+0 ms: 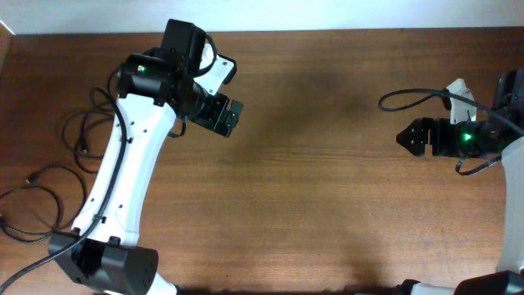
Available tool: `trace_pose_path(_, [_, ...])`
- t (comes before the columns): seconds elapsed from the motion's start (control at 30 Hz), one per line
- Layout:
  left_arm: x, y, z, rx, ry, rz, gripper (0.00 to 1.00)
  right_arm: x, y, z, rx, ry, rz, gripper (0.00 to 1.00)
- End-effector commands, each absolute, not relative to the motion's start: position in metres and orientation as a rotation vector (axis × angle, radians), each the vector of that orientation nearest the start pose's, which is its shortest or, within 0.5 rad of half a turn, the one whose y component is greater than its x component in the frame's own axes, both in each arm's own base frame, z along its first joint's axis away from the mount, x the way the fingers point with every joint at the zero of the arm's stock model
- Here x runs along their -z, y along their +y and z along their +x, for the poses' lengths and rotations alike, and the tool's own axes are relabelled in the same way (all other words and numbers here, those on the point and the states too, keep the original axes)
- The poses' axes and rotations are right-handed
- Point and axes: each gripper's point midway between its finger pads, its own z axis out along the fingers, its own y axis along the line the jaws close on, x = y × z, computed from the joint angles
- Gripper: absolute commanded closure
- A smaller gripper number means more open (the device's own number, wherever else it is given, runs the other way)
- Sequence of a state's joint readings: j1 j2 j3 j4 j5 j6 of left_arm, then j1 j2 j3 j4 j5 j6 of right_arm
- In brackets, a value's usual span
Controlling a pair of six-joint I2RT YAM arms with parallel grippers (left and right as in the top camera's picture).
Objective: Untangle cables
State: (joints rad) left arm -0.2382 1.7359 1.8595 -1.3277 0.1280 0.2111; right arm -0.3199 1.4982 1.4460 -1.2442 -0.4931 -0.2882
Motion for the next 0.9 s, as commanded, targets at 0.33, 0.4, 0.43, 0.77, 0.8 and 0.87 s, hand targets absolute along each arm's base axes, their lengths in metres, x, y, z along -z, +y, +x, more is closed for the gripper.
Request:
trace_pose_path(0.33, [-0.237,-0.115,0.368,0.209,2.695,0.634,0.01,-0.213,-0.023,0.324,-0.510,2.672,-0.049,0.01])
trace_pose_path(0.4, [-0.237,-0.115,0.368,0.209,2.695,0.634,0.01,-0.213,-0.023,0.324,-0.510,2.672,-0.049,0.01])
trace_pose_path(0.43, [-0.237,-0.115,0.368,0.209,2.695,0.634,0.01,-0.213,-0.023,0.324,-0.510,2.672,-0.050,0.01])
trace_pose_path(0.77, [-0.235,-0.115,0.363,0.217,2.717,0.627,0.01,-0.213,-0.023,0.324,-0.510,2.672,-0.049,0.01])
trace_pose_path(0.8, [-0.235,-0.117,0.357,0.255,2.748,0.583,0.01,-0.213,-0.023,0.324,-0.510,2.672,-0.049,0.01])
trace_pose_path(0.87, [-0.235,-0.114,0.357,0.228,2.748,0.583,0.01,-0.213,-0.023,0.324,-0.511,2.672,-0.050,0.01])
